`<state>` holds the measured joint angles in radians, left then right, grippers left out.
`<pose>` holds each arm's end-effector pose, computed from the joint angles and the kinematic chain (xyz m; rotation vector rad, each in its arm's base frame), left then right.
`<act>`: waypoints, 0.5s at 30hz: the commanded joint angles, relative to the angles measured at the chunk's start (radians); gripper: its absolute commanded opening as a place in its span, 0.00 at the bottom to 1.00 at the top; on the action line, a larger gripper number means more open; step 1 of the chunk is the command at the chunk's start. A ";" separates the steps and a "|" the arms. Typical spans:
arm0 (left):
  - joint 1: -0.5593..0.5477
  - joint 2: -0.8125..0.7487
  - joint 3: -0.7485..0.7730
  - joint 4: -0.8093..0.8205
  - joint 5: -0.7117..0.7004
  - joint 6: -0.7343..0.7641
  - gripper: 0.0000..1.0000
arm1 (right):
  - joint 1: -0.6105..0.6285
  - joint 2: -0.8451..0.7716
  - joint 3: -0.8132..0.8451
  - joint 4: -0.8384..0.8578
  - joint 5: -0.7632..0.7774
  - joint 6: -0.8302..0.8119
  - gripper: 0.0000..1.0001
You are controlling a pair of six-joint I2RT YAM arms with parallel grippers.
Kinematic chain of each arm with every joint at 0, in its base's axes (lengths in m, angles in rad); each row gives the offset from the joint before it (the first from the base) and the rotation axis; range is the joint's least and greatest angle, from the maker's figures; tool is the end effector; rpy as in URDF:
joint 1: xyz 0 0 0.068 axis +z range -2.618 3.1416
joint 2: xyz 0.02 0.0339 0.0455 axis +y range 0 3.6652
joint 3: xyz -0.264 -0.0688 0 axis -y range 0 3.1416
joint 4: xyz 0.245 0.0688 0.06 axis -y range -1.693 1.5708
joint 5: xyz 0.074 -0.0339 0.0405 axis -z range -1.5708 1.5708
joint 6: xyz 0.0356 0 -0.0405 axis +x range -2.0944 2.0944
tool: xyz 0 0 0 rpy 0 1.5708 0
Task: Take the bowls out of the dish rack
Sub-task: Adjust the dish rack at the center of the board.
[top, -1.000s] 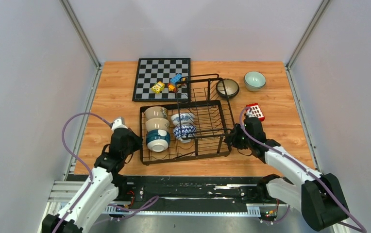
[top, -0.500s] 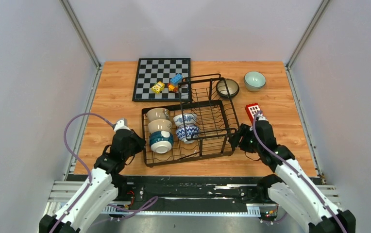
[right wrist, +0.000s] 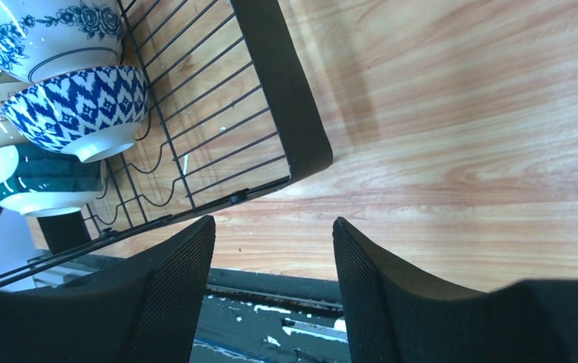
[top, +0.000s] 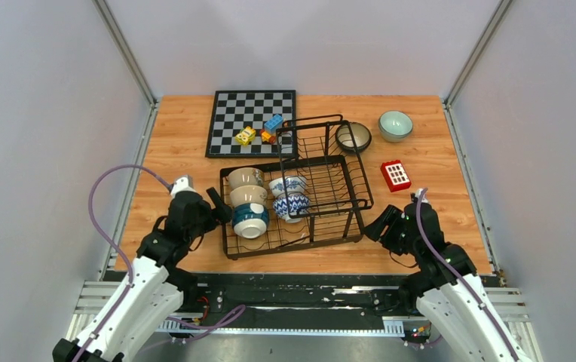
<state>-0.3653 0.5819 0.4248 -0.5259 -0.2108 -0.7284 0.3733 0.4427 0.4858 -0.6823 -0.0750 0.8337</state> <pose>0.1290 -0.0413 0.2109 -0.5192 2.1994 -0.3542 0.1029 0.0432 0.2318 0.4851 2.2611 0.7310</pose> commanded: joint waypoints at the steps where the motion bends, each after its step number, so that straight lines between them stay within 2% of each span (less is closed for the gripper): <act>1: -0.009 0.018 0.123 -0.021 -0.069 0.058 1.00 | 0.013 -0.019 0.025 -0.055 -0.054 0.086 0.63; 8: -0.006 0.184 0.277 0.028 -0.136 0.220 1.00 | 0.012 -0.015 0.034 -0.033 -0.002 0.072 0.63; 15: 0.033 0.379 0.416 0.104 -0.050 0.342 1.00 | 0.013 -0.022 -0.022 0.014 -0.074 0.172 0.61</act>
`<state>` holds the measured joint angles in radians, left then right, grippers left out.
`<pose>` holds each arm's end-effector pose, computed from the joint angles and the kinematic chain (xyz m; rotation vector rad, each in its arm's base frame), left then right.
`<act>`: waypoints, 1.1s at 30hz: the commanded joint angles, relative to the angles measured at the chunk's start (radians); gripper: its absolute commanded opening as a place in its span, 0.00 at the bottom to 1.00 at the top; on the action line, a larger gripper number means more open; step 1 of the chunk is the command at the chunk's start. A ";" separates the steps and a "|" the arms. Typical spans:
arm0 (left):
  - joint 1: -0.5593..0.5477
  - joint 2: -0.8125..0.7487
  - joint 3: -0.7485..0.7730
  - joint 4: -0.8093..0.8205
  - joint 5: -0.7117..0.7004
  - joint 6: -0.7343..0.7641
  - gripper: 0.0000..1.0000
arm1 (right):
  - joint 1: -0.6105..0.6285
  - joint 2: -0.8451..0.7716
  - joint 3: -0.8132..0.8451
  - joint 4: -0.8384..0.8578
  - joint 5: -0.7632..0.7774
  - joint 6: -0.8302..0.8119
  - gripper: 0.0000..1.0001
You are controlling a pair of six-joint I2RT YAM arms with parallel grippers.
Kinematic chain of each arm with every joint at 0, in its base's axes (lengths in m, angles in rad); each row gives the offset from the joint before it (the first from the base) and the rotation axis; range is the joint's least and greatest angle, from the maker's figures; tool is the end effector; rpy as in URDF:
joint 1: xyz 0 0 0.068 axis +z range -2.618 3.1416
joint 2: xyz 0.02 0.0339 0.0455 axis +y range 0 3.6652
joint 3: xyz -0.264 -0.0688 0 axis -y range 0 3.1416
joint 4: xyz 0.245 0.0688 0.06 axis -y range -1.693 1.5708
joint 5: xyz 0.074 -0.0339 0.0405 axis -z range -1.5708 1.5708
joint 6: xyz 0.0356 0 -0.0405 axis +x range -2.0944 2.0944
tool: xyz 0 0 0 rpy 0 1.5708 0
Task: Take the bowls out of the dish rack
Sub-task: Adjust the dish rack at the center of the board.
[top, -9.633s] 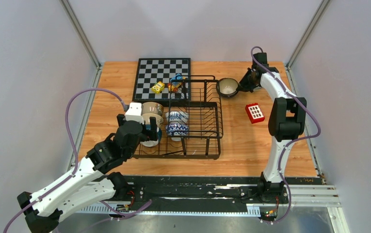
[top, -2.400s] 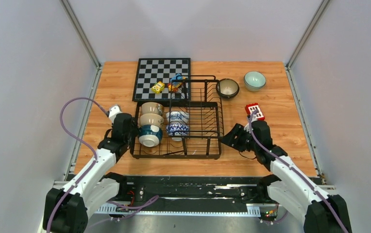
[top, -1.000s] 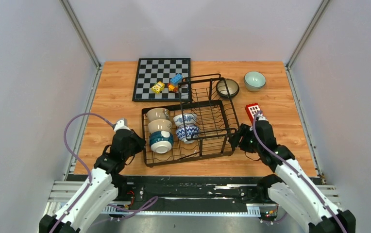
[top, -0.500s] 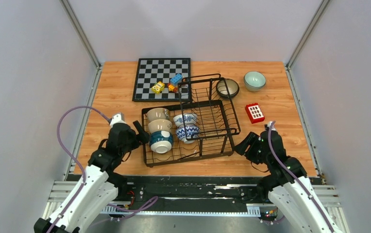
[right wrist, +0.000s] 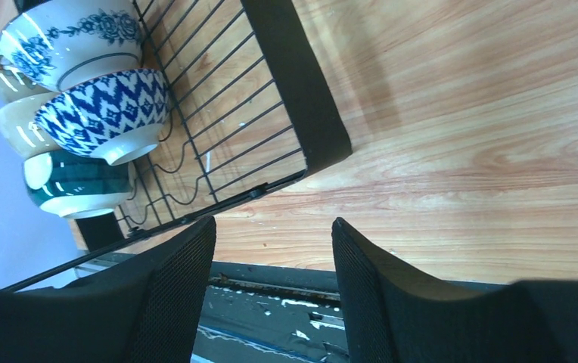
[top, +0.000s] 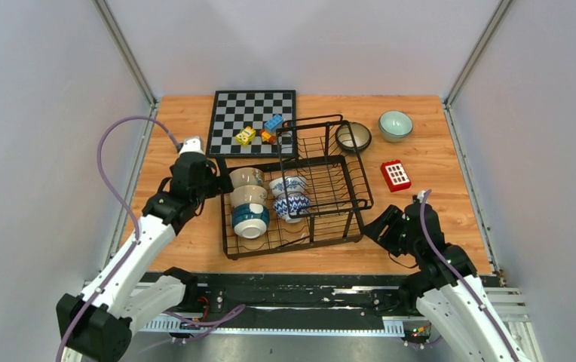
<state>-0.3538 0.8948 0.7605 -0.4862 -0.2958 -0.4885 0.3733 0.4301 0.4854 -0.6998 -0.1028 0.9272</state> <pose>0.1852 -0.0573 0.2833 -0.3104 2.1426 -0.1605 0.1000 0.0431 0.2313 0.5820 2.2672 0.8032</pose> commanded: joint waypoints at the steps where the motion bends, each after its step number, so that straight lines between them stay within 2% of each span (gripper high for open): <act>1: 0.026 0.082 0.095 0.074 0.043 0.111 1.00 | 0.014 -0.011 -0.038 0.045 -0.067 0.097 0.61; 5: 0.038 0.129 0.118 0.128 0.080 0.132 1.00 | 0.030 -0.028 -0.082 0.056 -0.071 0.142 0.60; 10: 0.053 0.171 0.100 0.174 0.117 0.088 1.00 | 0.065 -0.075 -0.128 0.103 -0.042 0.196 0.59; 15: 0.061 0.157 0.036 0.199 0.112 0.065 1.00 | 0.118 -0.025 -0.186 0.196 -0.032 0.257 0.60; 19: 0.065 0.116 -0.005 0.197 0.094 0.043 1.00 | 0.194 -0.003 -0.204 0.255 0.052 0.325 0.60; 24: 0.065 0.038 -0.062 0.200 0.063 -0.001 1.00 | 0.290 0.002 -0.160 0.201 0.236 0.399 0.60; 29: 0.066 -0.009 -0.102 0.198 0.054 -0.045 1.00 | 0.358 -0.046 -0.131 0.094 0.325 0.478 0.60; 33: 0.066 -0.010 -0.119 0.207 0.067 -0.076 1.00 | 0.431 -0.053 -0.134 0.083 0.377 0.532 0.60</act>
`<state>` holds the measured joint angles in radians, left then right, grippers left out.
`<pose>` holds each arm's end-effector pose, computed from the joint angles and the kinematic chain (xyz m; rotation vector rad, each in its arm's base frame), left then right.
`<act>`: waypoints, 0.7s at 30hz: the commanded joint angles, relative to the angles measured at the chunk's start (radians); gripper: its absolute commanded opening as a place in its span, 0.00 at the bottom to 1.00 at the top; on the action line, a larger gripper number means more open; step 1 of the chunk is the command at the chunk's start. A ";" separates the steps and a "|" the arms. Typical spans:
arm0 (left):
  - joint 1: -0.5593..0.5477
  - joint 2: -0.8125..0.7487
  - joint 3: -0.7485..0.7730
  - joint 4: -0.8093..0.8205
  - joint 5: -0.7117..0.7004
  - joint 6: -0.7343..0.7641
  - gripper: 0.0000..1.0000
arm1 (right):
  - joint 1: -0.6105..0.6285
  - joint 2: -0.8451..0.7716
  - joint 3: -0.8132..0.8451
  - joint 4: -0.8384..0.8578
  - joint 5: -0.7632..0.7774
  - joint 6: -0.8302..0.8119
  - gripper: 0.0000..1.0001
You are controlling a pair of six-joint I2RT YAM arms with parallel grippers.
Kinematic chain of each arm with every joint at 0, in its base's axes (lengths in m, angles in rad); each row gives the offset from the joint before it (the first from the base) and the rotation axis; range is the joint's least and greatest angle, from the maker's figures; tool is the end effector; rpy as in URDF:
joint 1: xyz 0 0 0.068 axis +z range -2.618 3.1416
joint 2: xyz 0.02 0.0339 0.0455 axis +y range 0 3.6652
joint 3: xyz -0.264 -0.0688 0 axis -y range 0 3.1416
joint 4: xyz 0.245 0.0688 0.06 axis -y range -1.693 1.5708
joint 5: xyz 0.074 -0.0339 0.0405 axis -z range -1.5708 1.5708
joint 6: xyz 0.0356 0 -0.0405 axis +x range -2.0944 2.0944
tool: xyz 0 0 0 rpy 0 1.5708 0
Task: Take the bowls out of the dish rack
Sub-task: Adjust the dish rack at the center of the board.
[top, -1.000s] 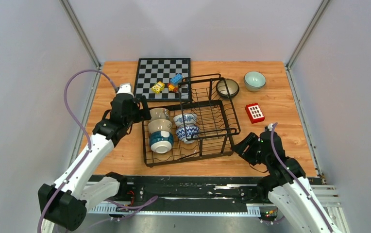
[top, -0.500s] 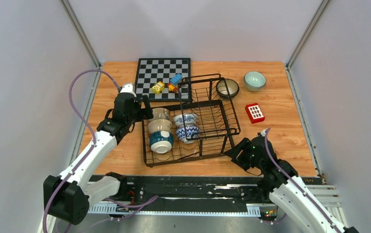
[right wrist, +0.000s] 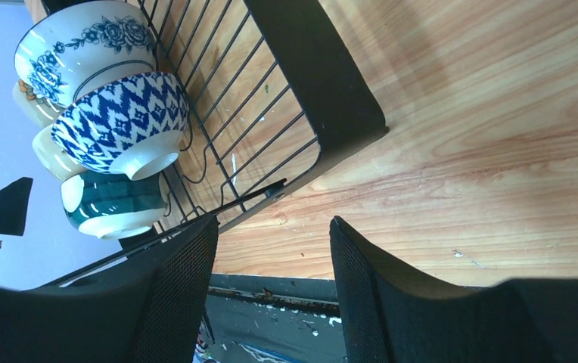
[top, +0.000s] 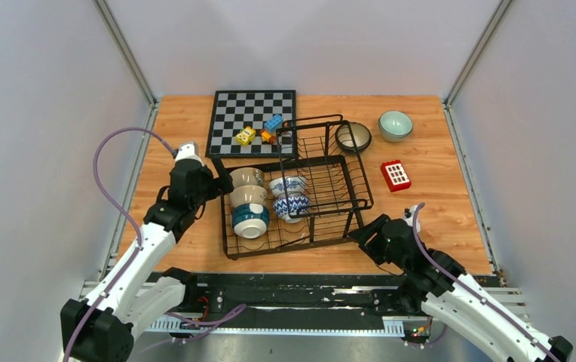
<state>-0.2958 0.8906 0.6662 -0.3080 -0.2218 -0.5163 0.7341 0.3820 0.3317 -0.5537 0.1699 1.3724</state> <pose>0.1934 -0.0508 0.2675 -0.3630 2.0676 -0.2586 0.0876 0.0709 0.1976 0.8365 2.1969 0.9724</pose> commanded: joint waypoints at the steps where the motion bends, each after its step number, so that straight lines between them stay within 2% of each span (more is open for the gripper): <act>1: 0.007 -0.006 -0.029 0.031 0.000 -0.053 1.00 | 0.096 0.008 0.020 -0.054 0.116 0.101 0.60; 5: 0.008 -0.005 -0.042 0.030 0.010 -0.057 1.00 | 0.187 0.110 0.025 -0.019 0.209 0.148 0.60; 12: 0.008 -0.059 -0.071 0.002 0.007 -0.045 1.00 | 0.192 0.229 0.019 0.069 0.343 0.152 0.52; 17: 0.008 -0.089 -0.087 -0.003 0.008 -0.036 1.00 | 0.137 0.244 0.008 0.108 0.362 0.102 0.48; 21: 0.007 -0.080 -0.085 -0.007 0.018 -0.023 1.00 | 0.071 0.216 -0.004 0.127 0.326 0.045 0.49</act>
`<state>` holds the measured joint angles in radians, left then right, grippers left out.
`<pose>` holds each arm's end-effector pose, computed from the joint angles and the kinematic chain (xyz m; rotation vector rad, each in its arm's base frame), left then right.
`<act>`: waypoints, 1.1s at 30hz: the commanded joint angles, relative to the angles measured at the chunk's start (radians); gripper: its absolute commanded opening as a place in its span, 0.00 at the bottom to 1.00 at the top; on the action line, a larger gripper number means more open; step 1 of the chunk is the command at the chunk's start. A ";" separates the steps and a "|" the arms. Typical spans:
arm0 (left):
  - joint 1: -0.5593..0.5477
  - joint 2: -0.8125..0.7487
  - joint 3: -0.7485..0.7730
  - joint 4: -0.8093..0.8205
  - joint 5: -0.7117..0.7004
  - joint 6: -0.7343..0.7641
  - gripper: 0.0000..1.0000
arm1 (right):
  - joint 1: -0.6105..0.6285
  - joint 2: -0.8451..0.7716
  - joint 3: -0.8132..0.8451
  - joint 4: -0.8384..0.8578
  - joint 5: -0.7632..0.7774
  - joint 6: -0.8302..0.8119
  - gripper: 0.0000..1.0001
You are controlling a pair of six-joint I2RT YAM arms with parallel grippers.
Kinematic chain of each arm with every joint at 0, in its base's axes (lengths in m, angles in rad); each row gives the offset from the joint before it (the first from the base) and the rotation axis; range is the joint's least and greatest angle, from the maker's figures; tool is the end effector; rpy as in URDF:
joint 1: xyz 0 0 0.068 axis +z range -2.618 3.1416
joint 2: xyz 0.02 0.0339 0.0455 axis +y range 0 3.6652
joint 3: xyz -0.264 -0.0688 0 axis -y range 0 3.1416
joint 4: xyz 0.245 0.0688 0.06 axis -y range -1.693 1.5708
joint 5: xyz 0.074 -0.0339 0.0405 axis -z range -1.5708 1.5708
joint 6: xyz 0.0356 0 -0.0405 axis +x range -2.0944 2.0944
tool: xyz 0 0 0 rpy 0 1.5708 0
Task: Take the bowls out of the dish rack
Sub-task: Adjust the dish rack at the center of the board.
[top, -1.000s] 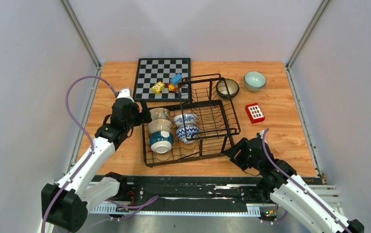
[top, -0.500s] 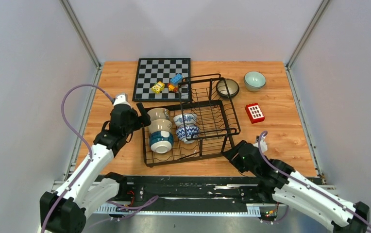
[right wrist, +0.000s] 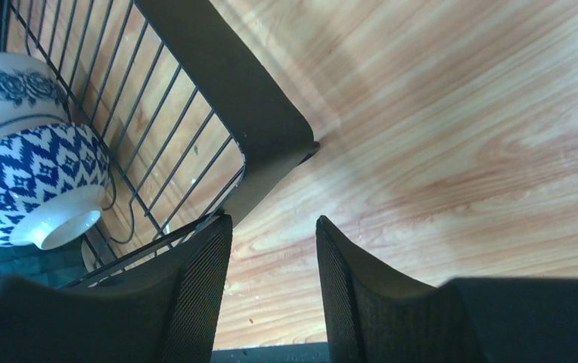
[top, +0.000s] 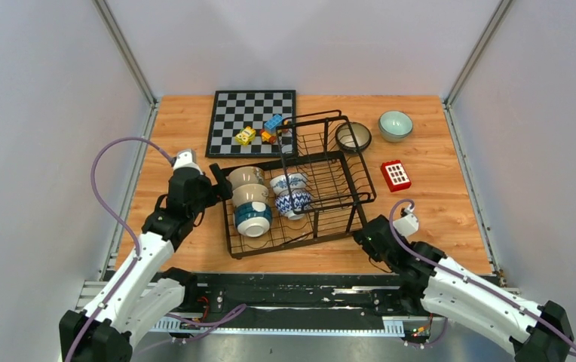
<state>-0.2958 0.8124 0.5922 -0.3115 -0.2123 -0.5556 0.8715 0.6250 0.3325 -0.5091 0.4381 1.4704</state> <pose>0.1786 -0.0466 0.2550 -0.3987 2.0646 -0.2921 0.0963 0.0911 0.1784 0.9027 2.2003 0.6778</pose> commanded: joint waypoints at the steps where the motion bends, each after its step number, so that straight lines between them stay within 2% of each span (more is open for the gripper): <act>1: 0.008 0.001 -0.011 -0.004 0.013 0.018 1.00 | -0.090 -0.038 -0.007 0.087 0.045 -0.082 0.51; 7: 0.009 0.024 -0.003 0.012 0.036 0.017 1.00 | -0.279 -0.075 -0.035 0.178 -0.152 -0.218 0.56; 11: 0.007 0.064 0.055 0.028 0.005 0.060 1.00 | -0.289 -0.076 -0.021 0.159 -0.196 -0.270 0.57; 16: 0.009 0.242 0.228 -0.040 -0.049 0.179 0.99 | -0.290 -0.148 0.004 0.058 -0.220 -0.330 0.59; 18: 0.017 0.311 0.264 -0.060 -0.056 0.199 0.97 | -0.290 -0.189 0.011 0.022 -0.225 -0.352 0.60; 23: 0.062 0.384 0.259 -0.062 -0.057 0.213 0.83 | -0.289 -0.278 0.027 -0.060 -0.249 -0.393 0.60; 29: 0.075 0.426 0.245 -0.046 -0.026 0.249 0.78 | -0.290 -0.323 0.041 -0.106 -0.282 -0.436 0.60; 33: 0.075 0.483 0.250 -0.035 0.004 0.248 0.71 | -0.289 -0.330 0.039 -0.116 -0.294 -0.439 0.60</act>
<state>-0.2256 1.2480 0.8421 -0.3607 -0.2375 -0.3283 0.5926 0.3099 0.3397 -0.5667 0.1703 1.0641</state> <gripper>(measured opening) 0.736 0.600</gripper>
